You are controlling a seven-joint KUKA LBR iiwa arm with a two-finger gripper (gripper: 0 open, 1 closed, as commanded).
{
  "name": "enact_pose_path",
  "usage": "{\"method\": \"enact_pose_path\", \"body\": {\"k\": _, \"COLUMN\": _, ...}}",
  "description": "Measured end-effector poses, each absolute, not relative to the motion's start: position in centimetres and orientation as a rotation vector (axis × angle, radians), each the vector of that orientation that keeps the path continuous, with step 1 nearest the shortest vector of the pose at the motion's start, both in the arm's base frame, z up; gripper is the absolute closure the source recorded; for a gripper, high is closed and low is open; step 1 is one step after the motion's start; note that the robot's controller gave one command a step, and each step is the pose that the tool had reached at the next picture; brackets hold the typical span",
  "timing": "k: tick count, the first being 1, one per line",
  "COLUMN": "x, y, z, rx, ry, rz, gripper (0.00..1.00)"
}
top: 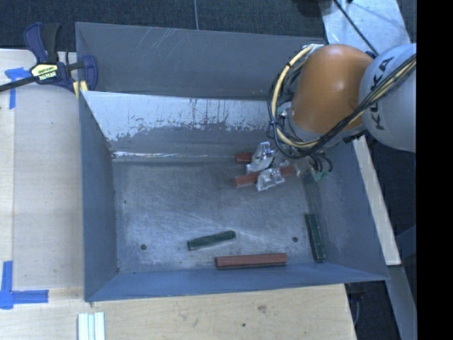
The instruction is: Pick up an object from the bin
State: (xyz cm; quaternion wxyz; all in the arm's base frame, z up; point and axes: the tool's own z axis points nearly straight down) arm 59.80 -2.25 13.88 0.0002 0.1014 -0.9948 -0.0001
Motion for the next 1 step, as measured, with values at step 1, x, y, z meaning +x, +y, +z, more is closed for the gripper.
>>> {"method": "enact_pose_path", "body": {"k": 1, "x": 59.90, "y": -2.26, "z": 15.76, "rx": 0.319, "ry": -3.130, "rz": 0.001, "gripper": 1.00}}
